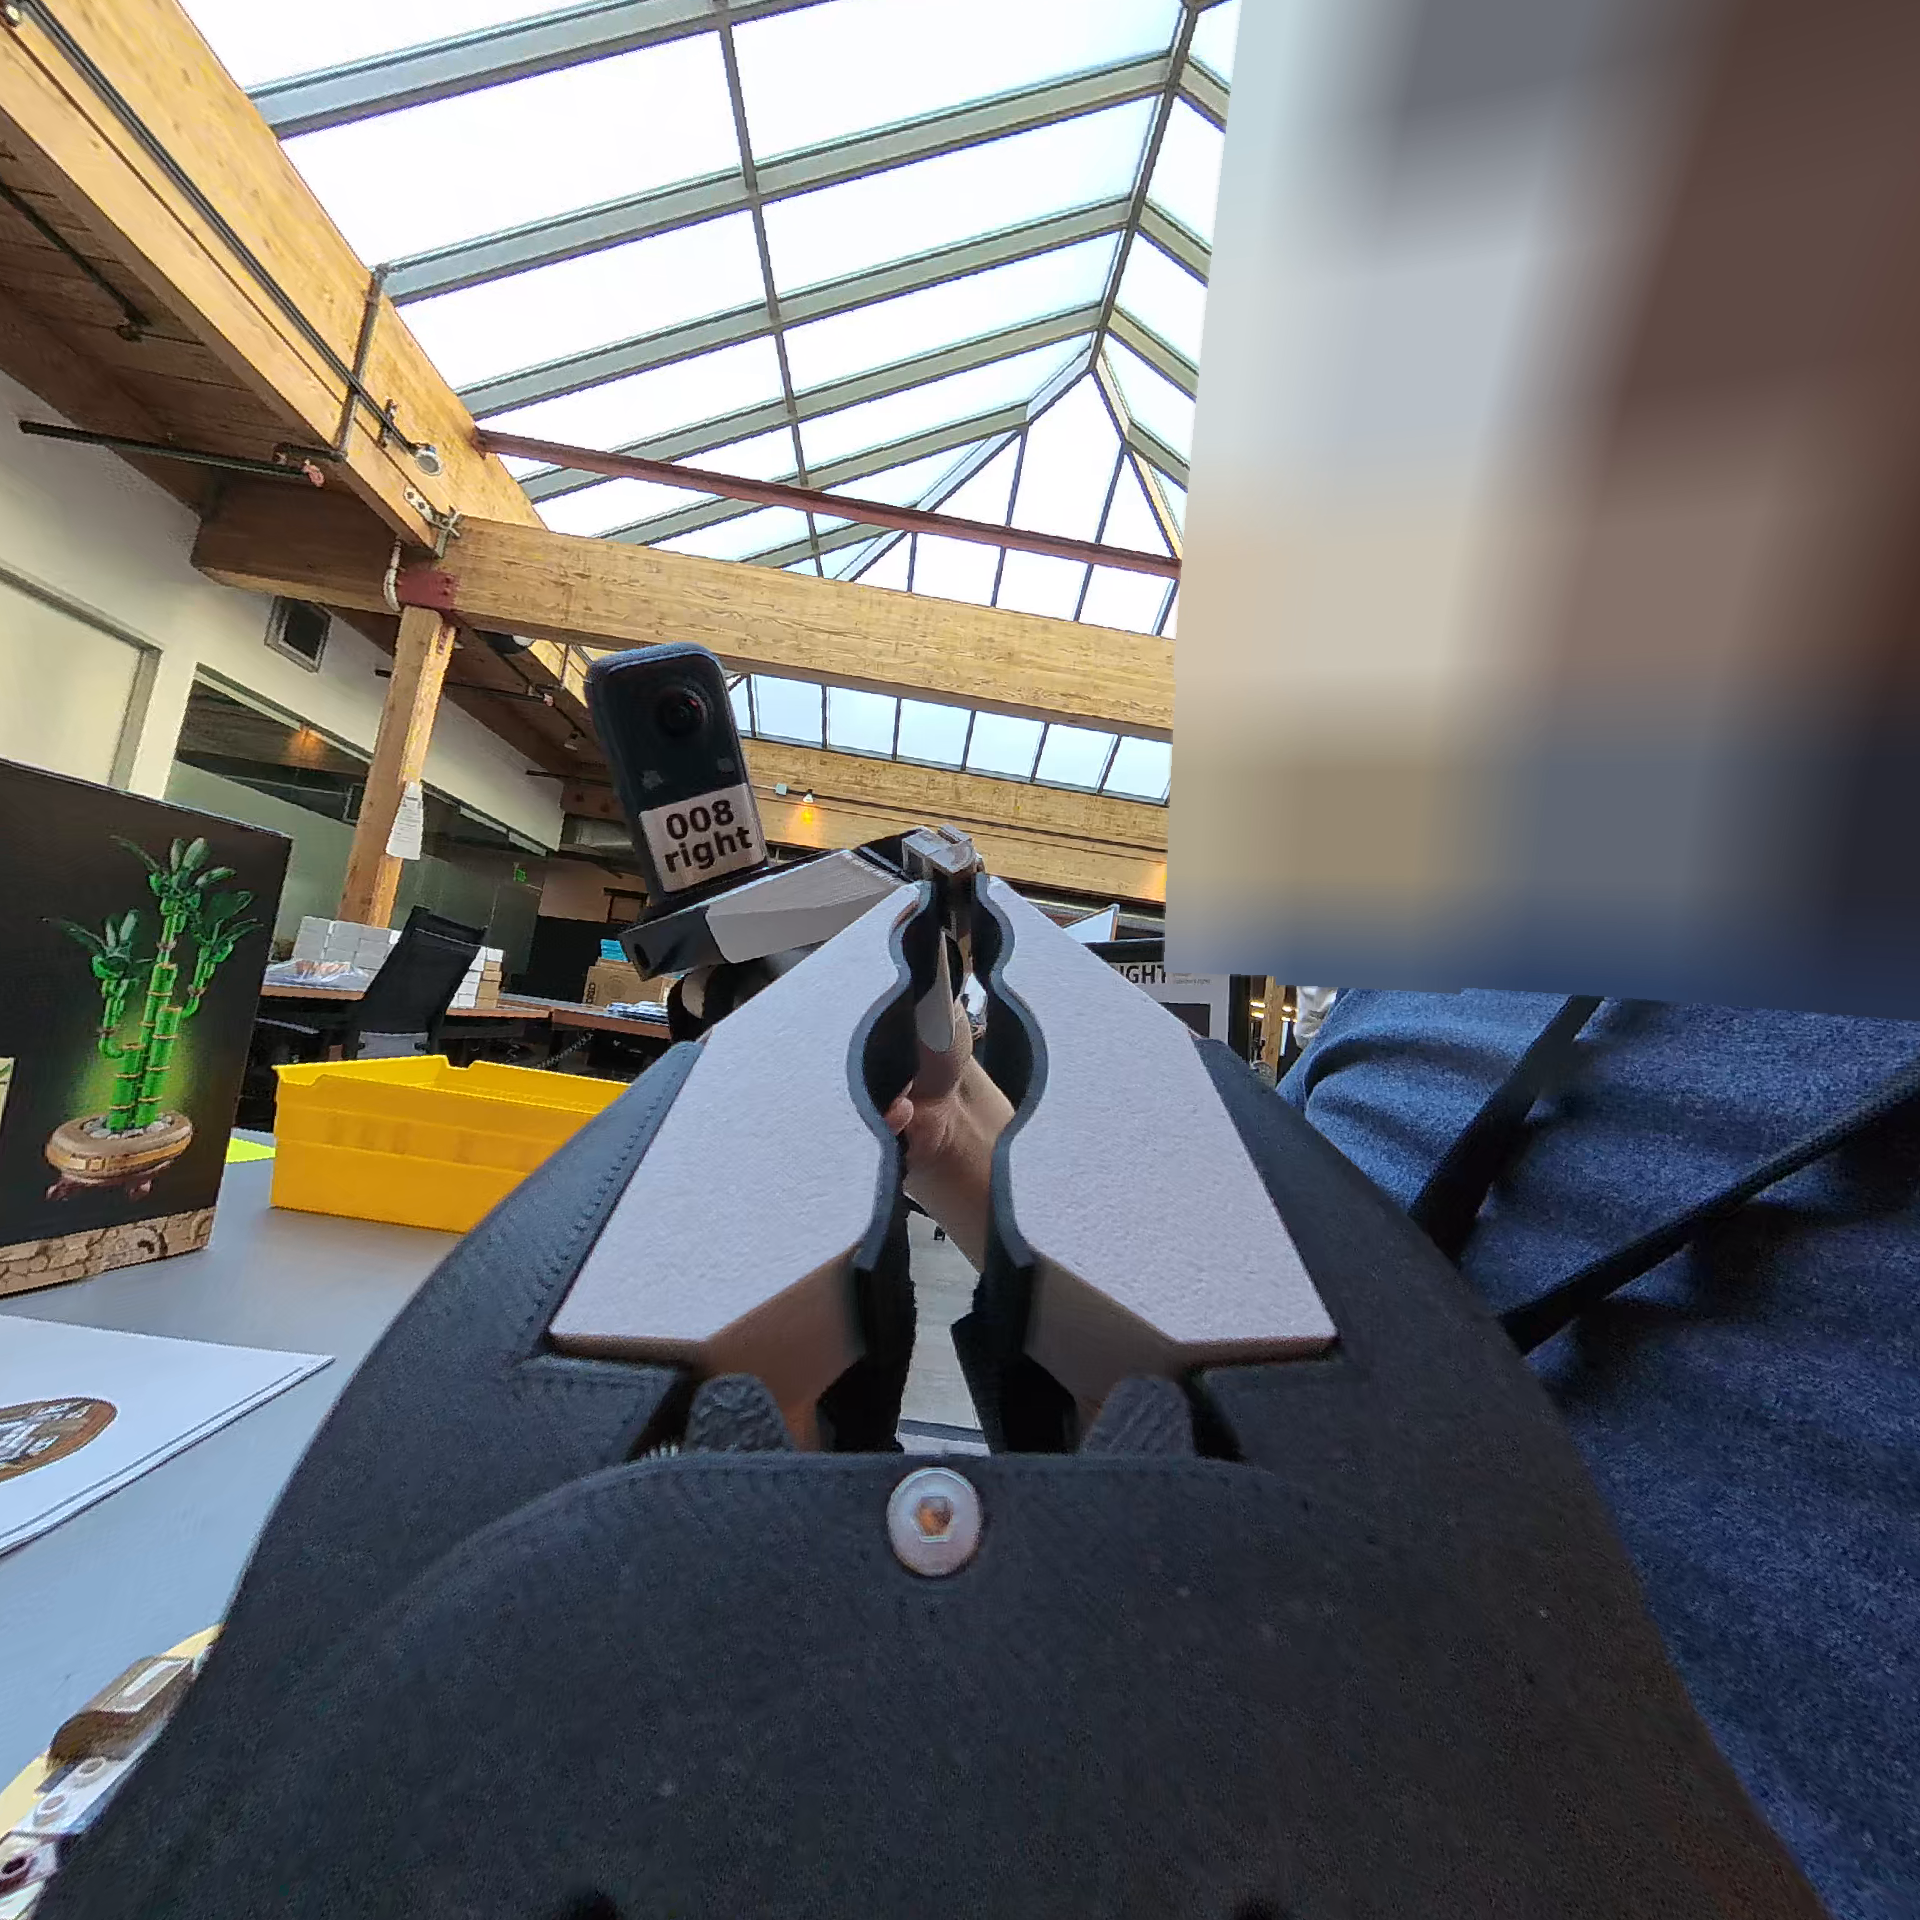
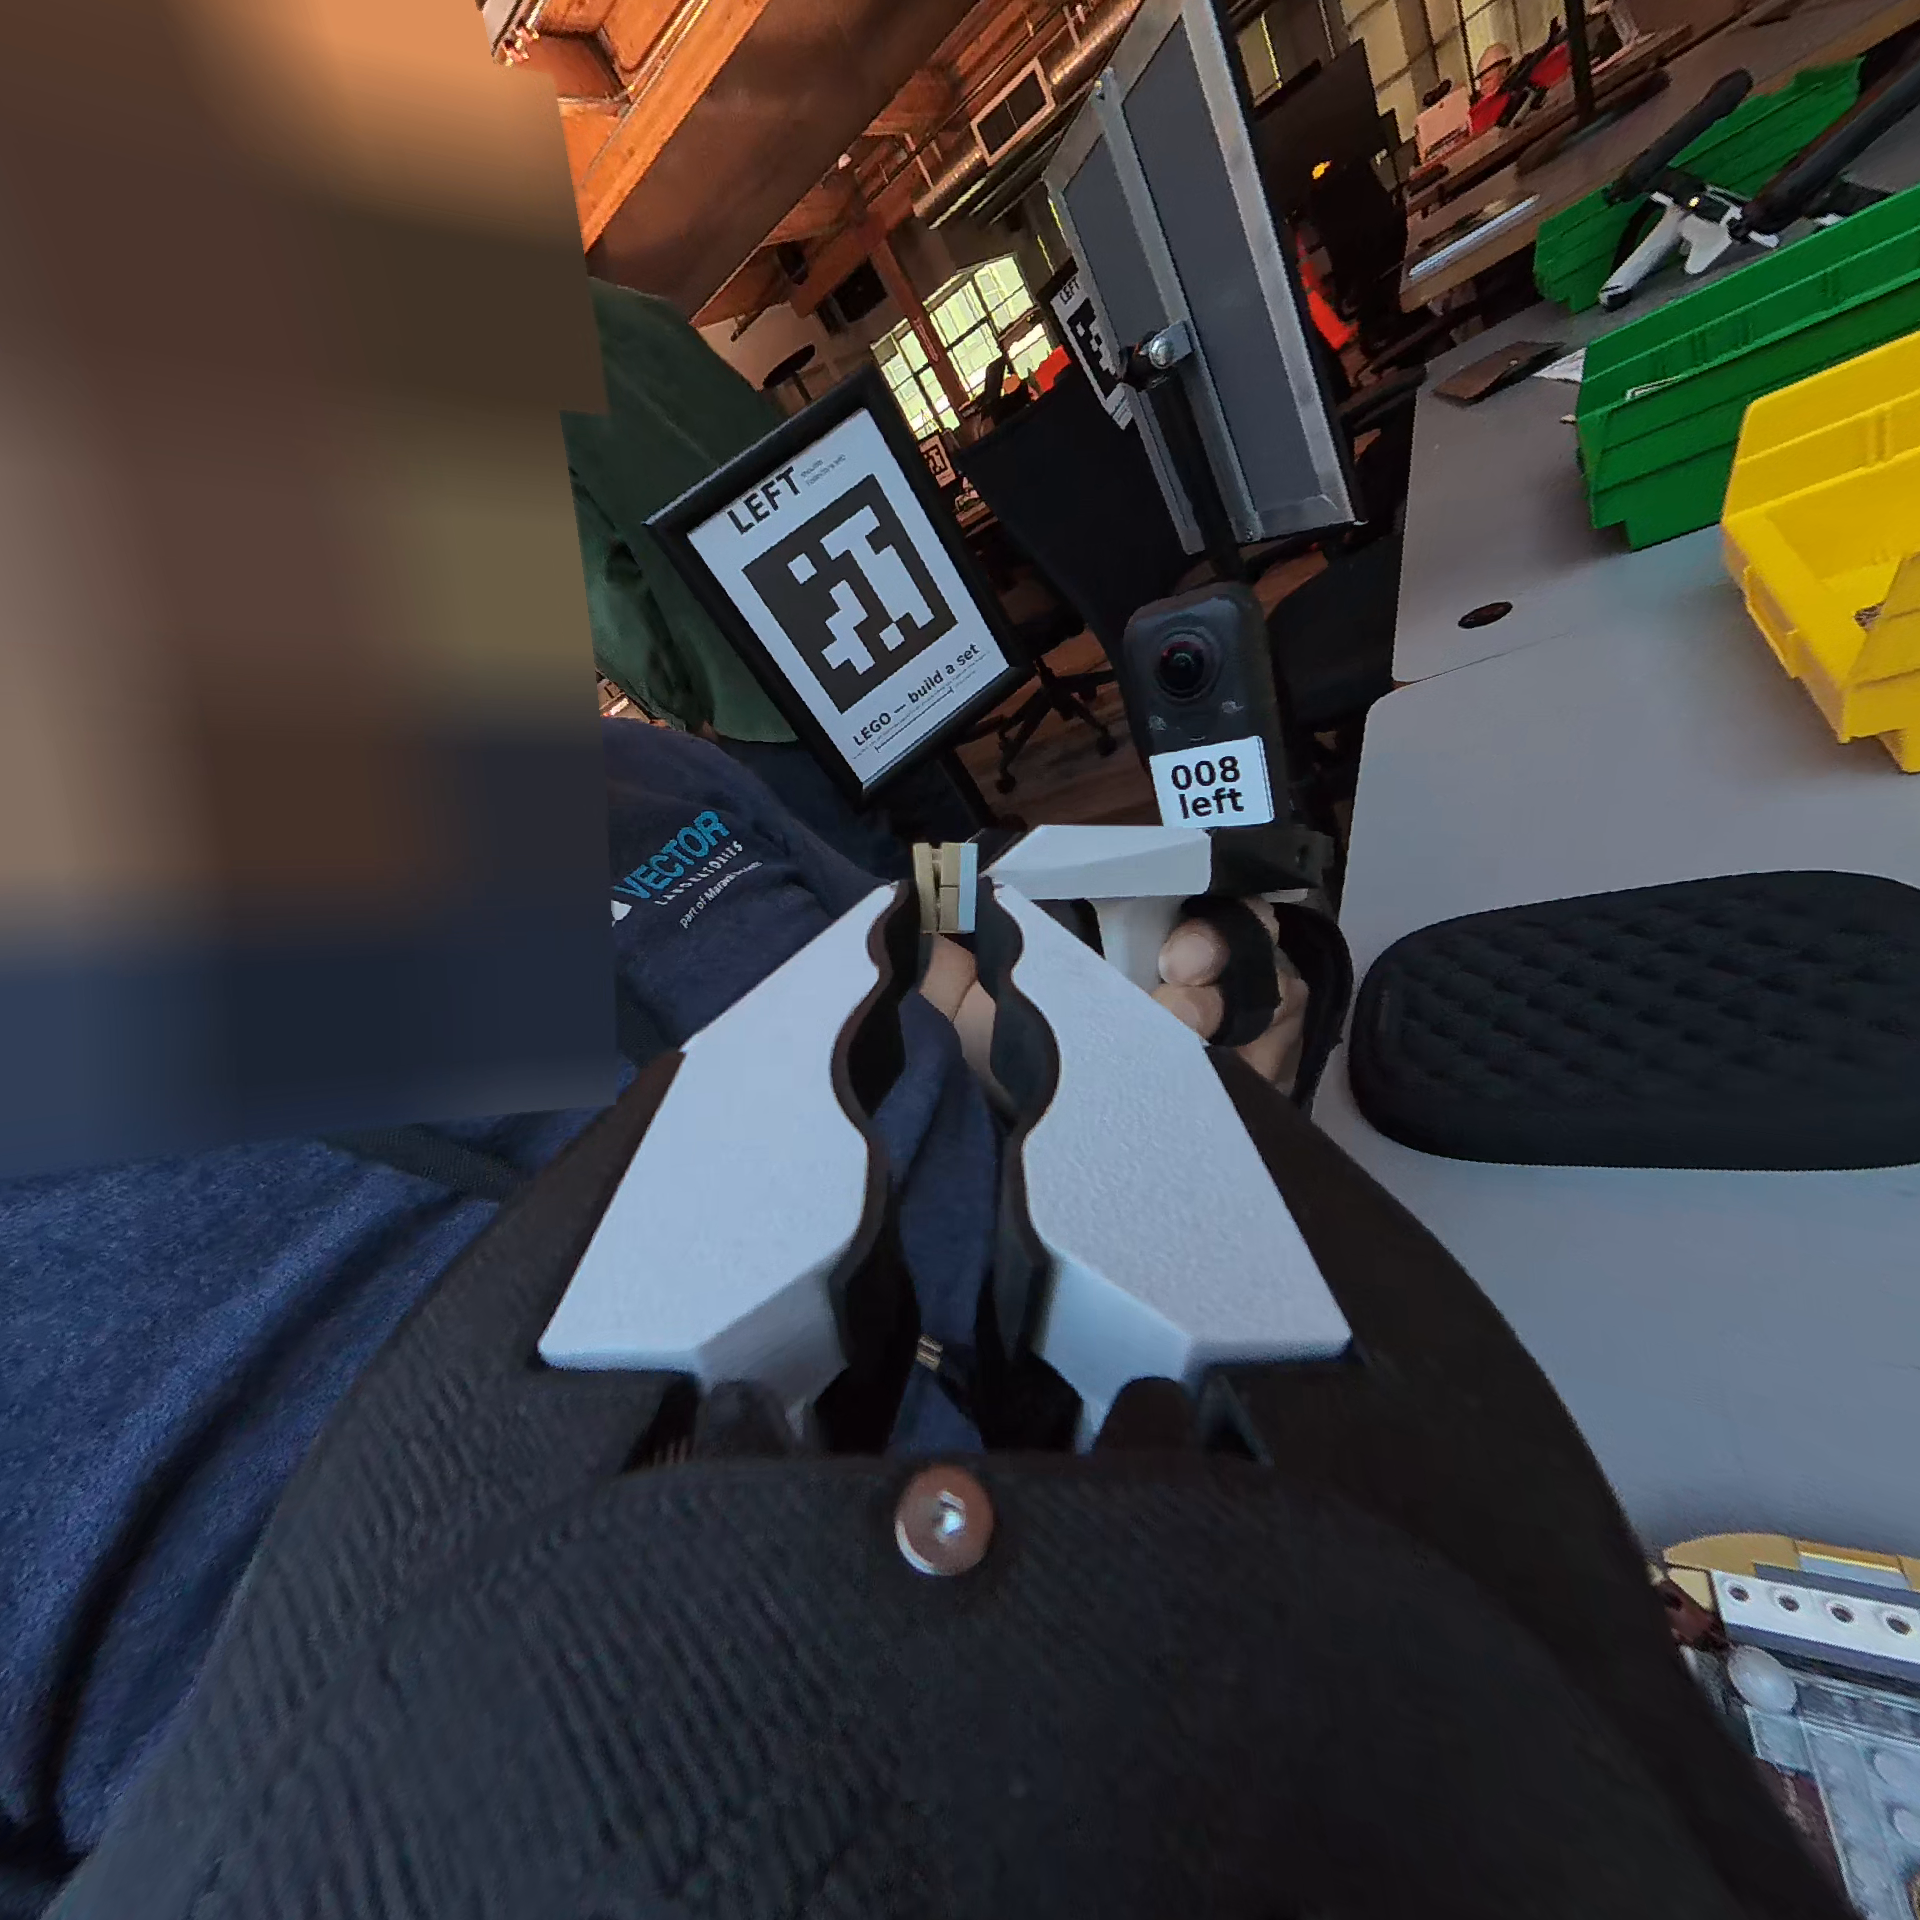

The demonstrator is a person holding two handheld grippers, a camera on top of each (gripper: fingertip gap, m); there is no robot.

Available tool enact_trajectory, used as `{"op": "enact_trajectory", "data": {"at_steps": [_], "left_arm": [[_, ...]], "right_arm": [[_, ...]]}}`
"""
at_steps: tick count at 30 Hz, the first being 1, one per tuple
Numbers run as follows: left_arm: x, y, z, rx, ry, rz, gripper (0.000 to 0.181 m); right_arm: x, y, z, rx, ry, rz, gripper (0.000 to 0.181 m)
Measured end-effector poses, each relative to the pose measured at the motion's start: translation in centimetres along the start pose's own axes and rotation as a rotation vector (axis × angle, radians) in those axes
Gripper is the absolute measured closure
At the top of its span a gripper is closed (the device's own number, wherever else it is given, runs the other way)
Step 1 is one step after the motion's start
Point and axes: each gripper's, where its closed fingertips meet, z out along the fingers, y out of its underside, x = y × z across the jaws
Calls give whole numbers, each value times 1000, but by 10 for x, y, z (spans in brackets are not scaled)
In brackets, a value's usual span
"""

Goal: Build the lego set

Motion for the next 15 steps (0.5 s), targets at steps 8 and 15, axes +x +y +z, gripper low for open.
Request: {"op": "enact_trajectory", "data": {"at_steps": [8, 15], "left_arm": [[9, 0, 3, -43, 32, 25, 178], [10, 0, 2, -55, 44, 29, 178]], "right_arm": [[-4, -6, 0, 41, -22, -24, 157], [-9, -4, 5, 16, -48, -19, 161]]}}
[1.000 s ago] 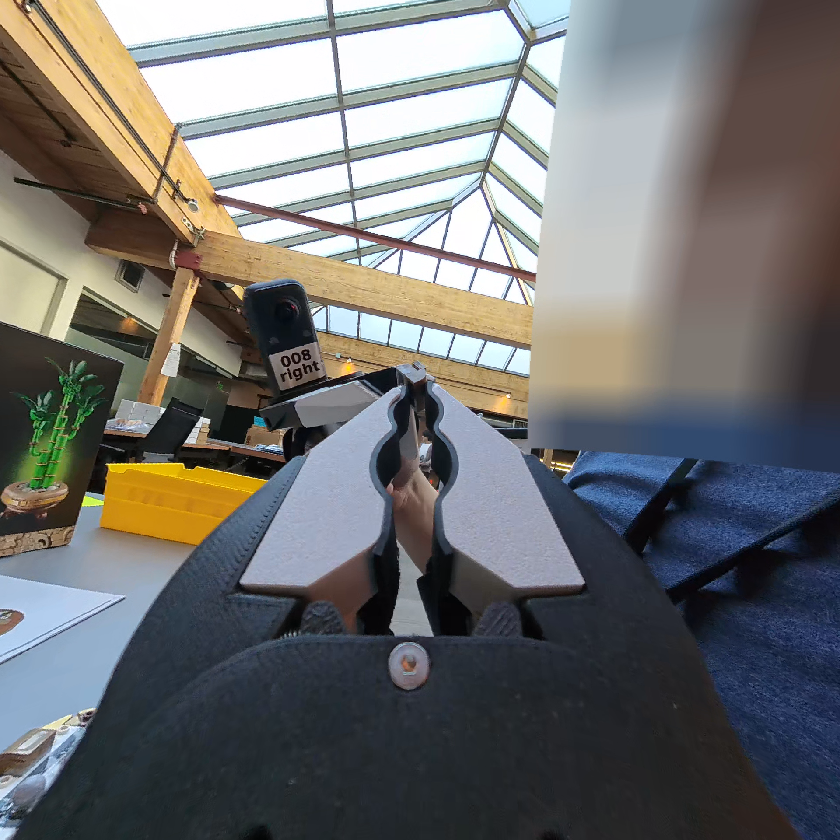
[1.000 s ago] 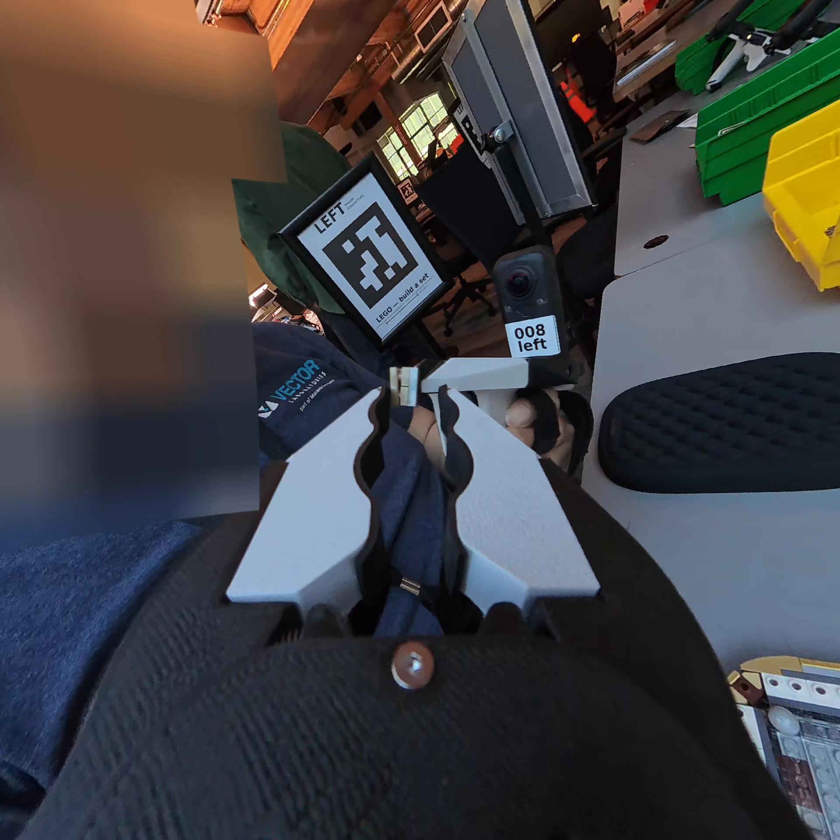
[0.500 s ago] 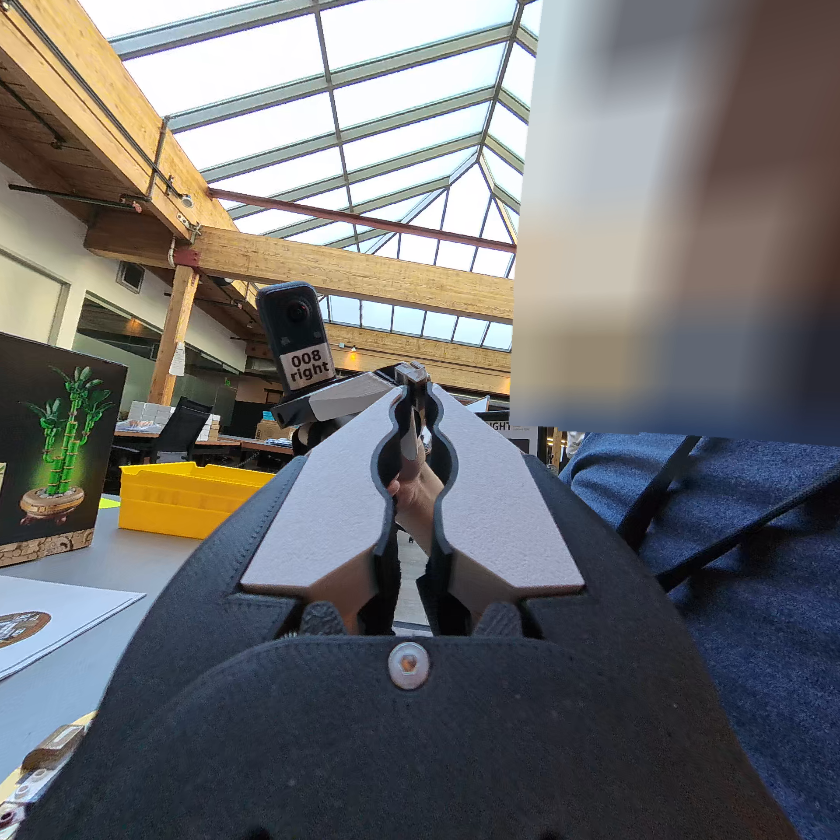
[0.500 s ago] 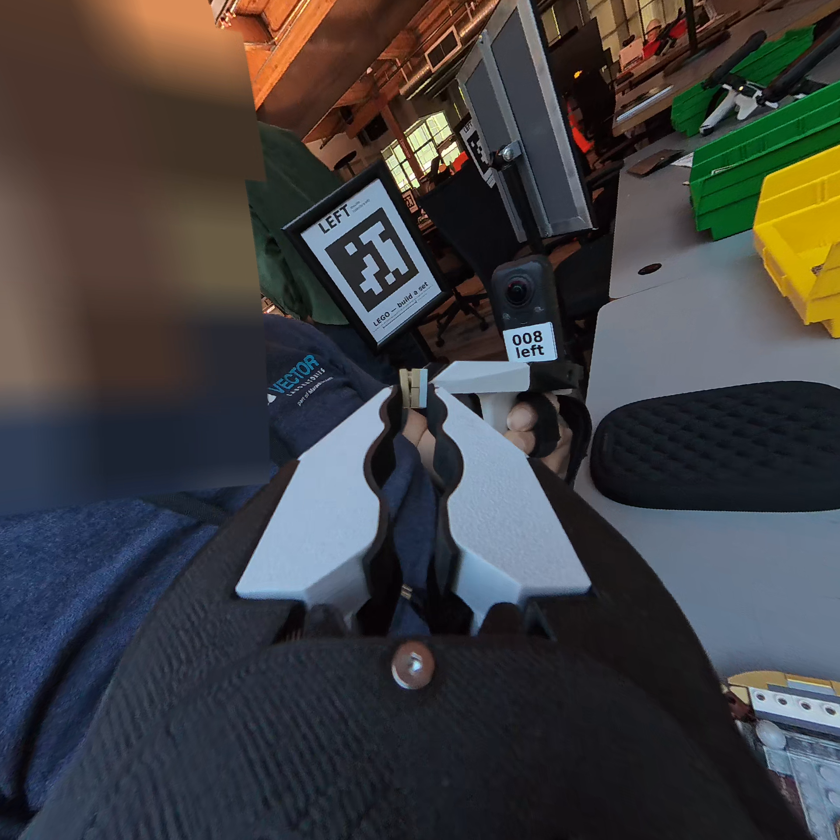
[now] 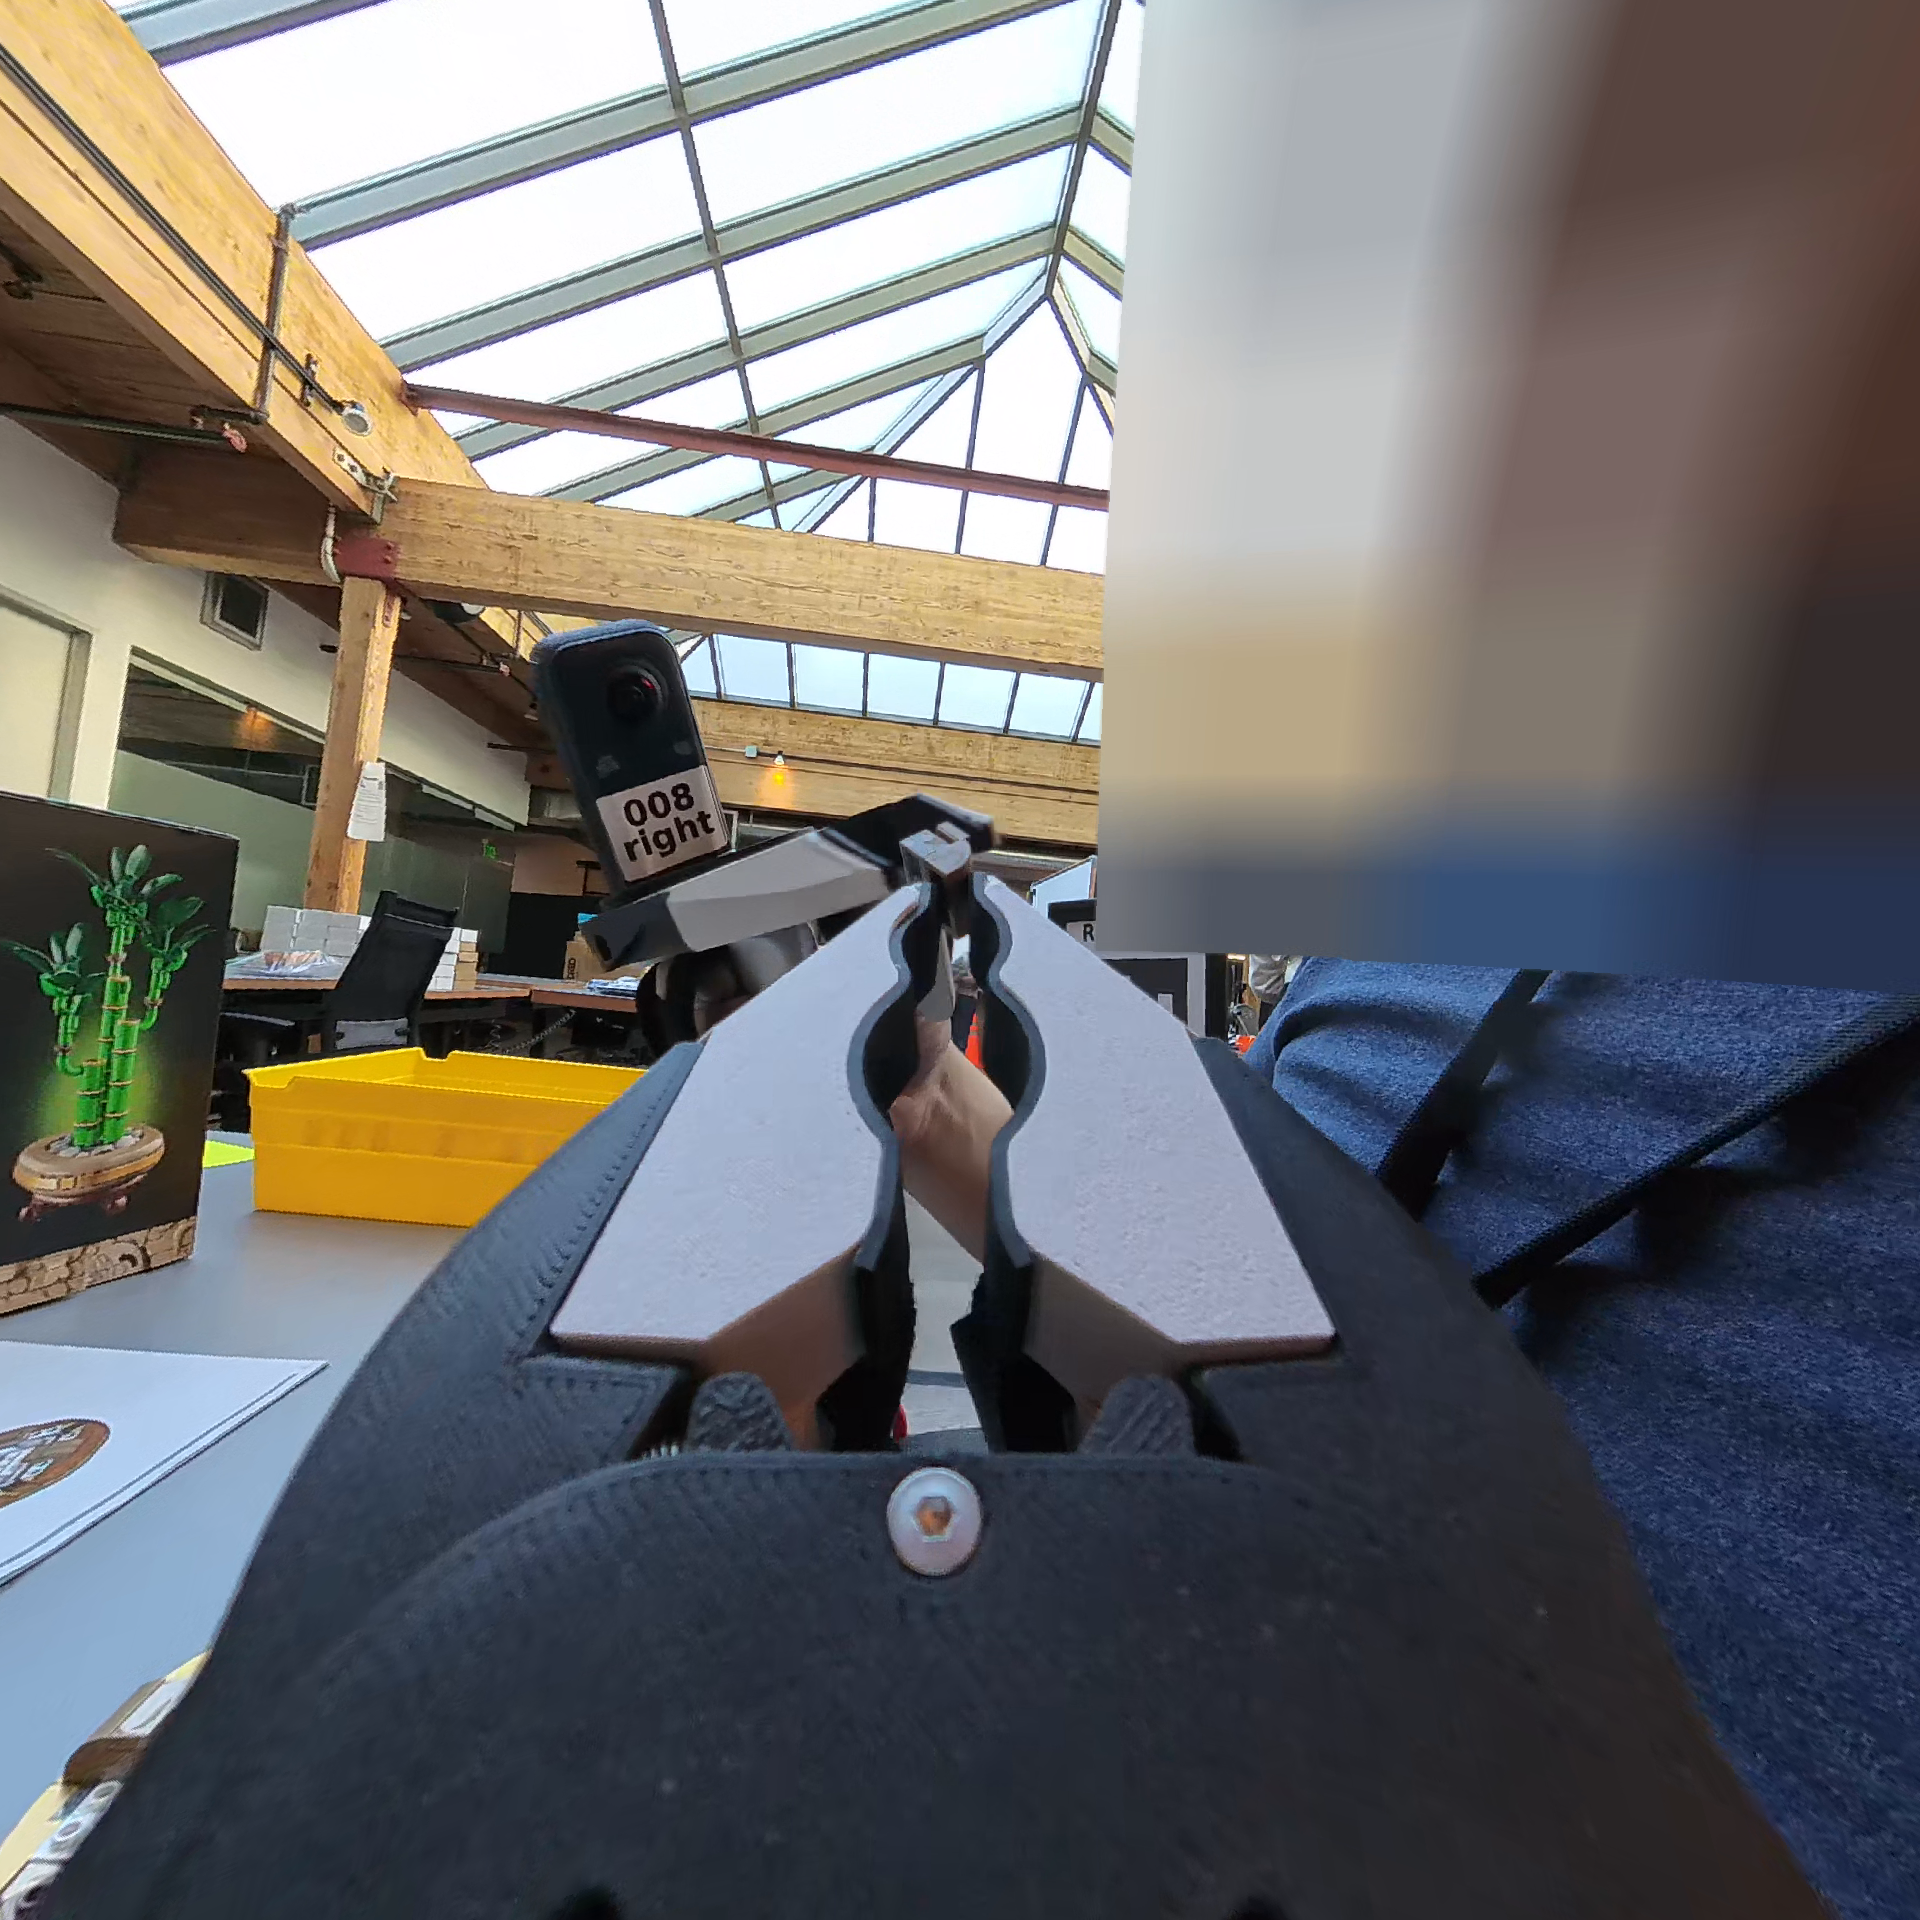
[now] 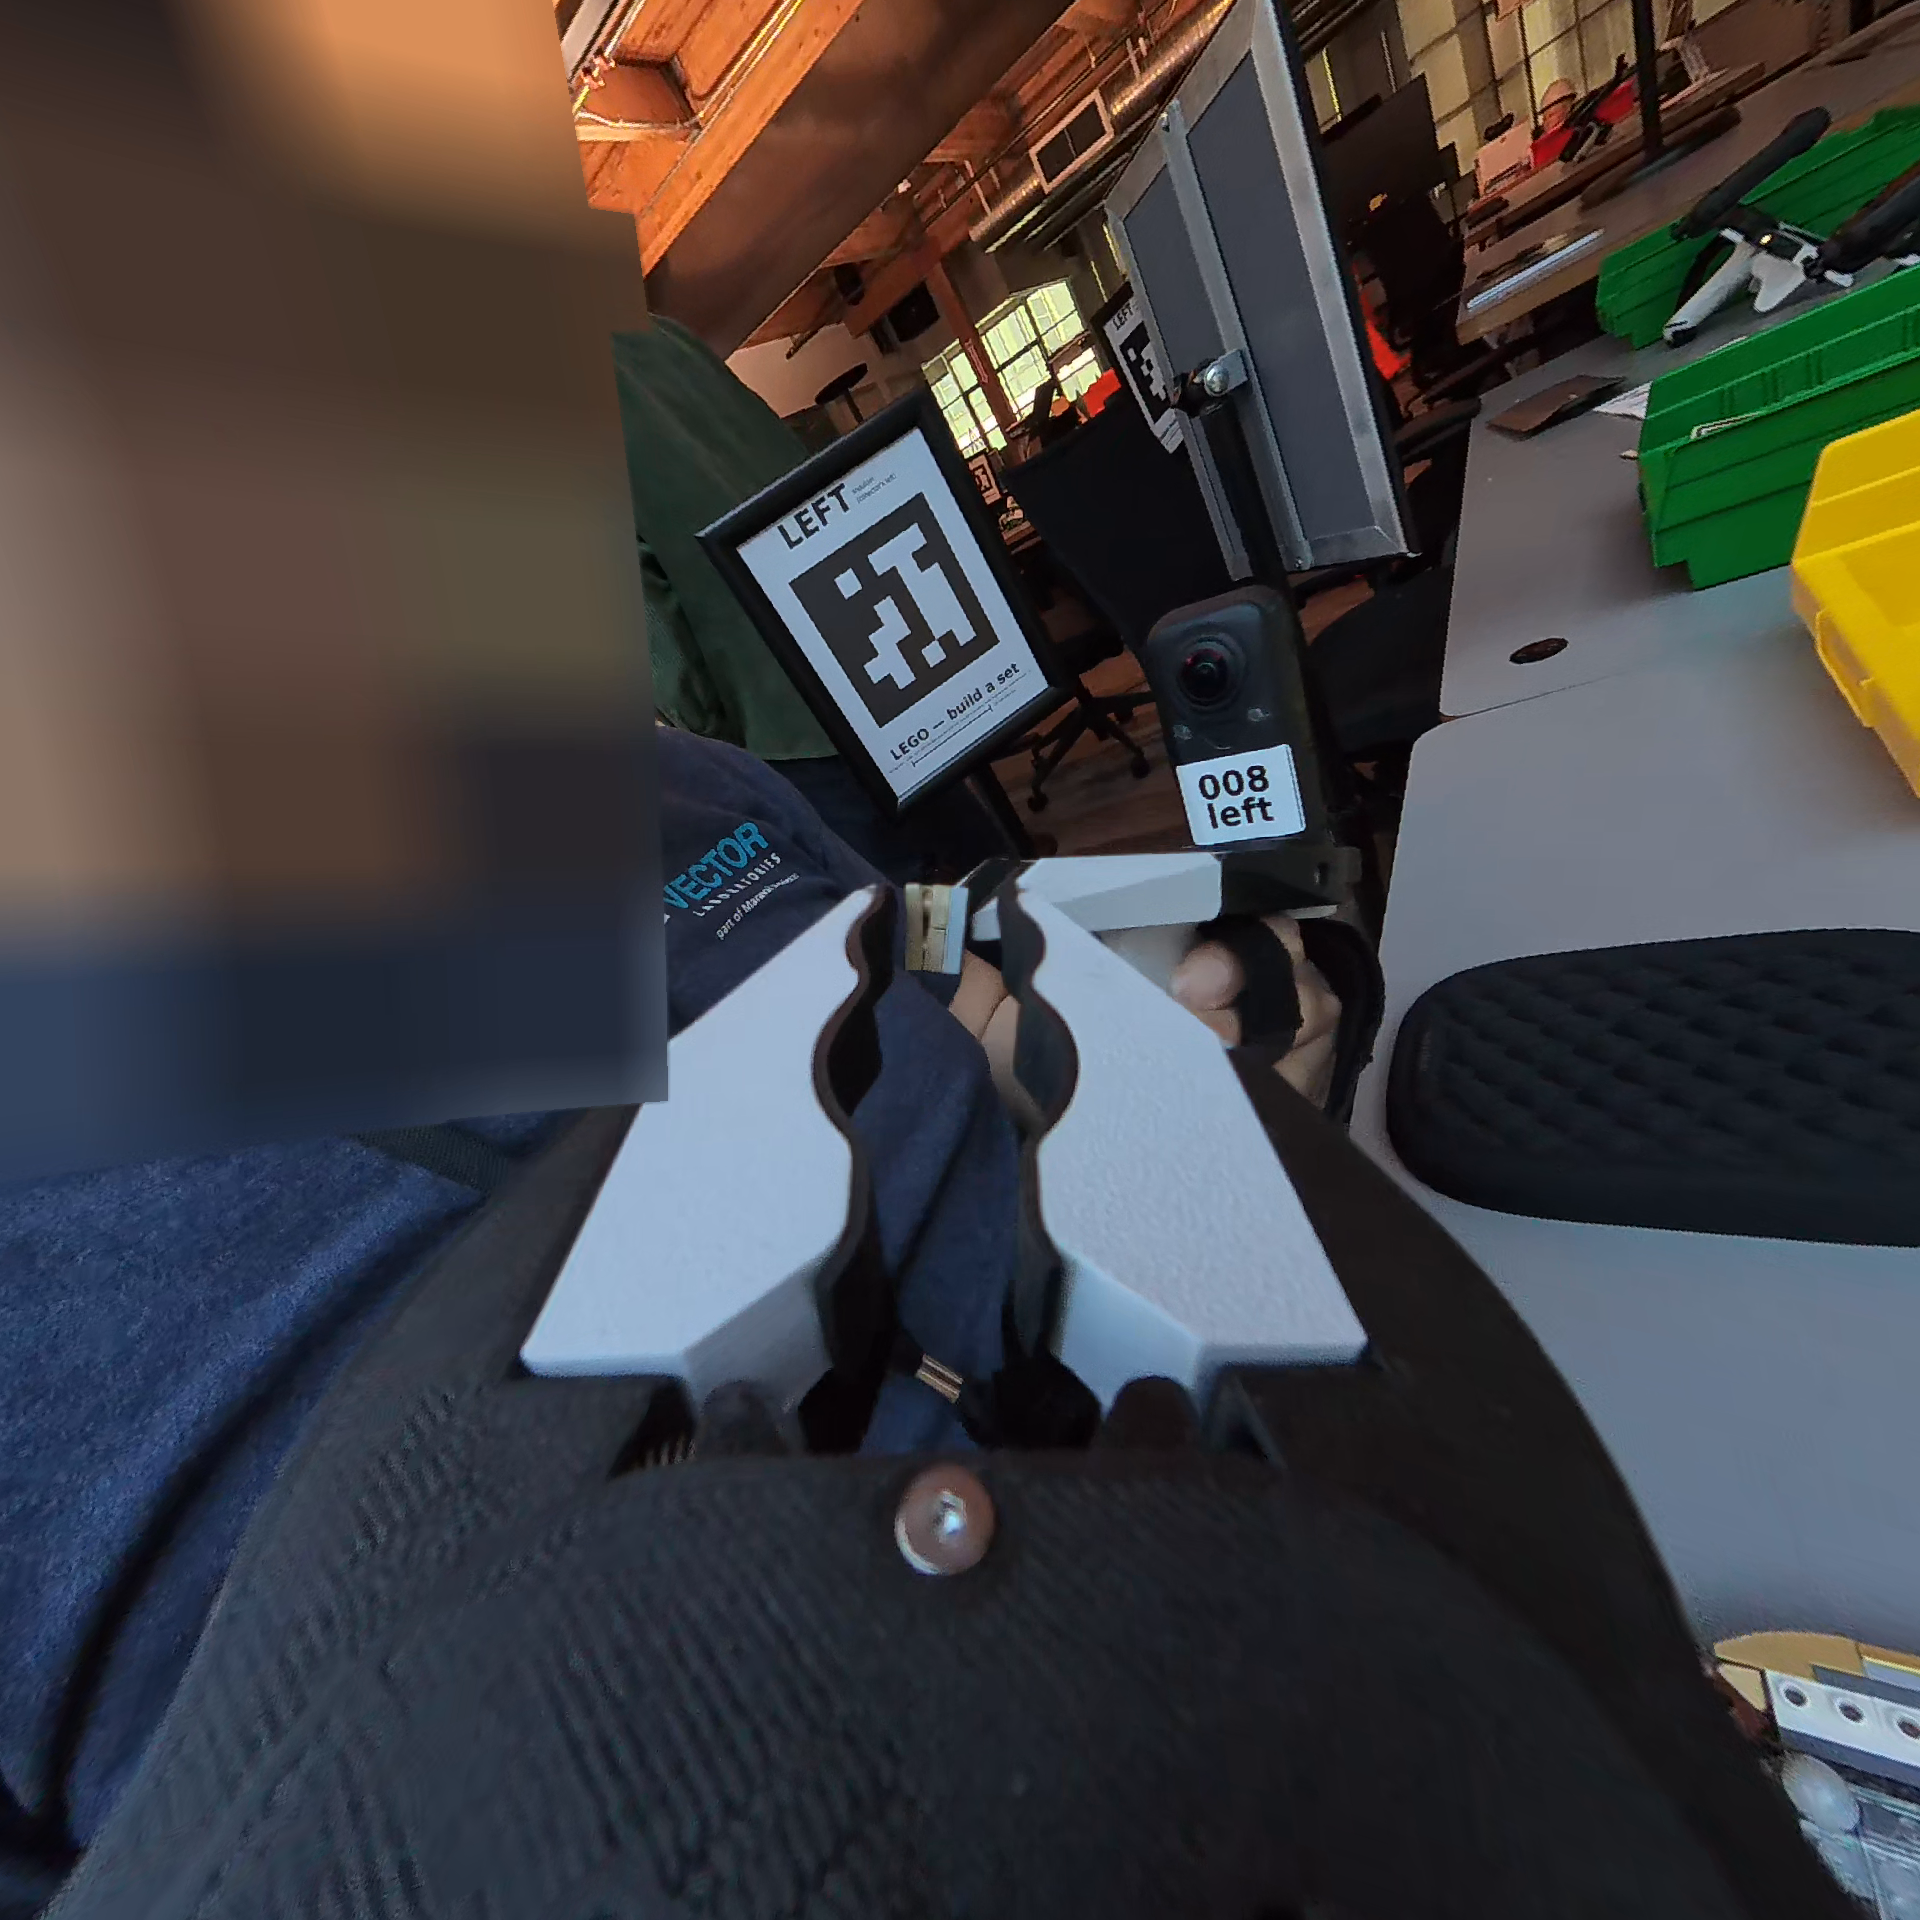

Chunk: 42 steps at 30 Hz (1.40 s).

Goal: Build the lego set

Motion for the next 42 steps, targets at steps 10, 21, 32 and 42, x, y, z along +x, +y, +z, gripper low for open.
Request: {"op": "enact_trajectory", "data": {"at_steps": [10, 21, 32, 42], "left_arm": [[-2, 3, -2, -40, -15, 32, 178], [5, 6, 2, -59, -3, 78, 178], [-9, -6, -4, 57, -46, -50, 180], [-8, 0, 1, 48, -40, -35, 180]], "right_arm": [[1, 2, 0, -16, 23, 3, 170], [-8, 7, 0, -44, 42, -117, 172], [10, -4, -8, 93, 45, -19, 159], [6, 5, -4, 30, 74, -98, 172]]}}
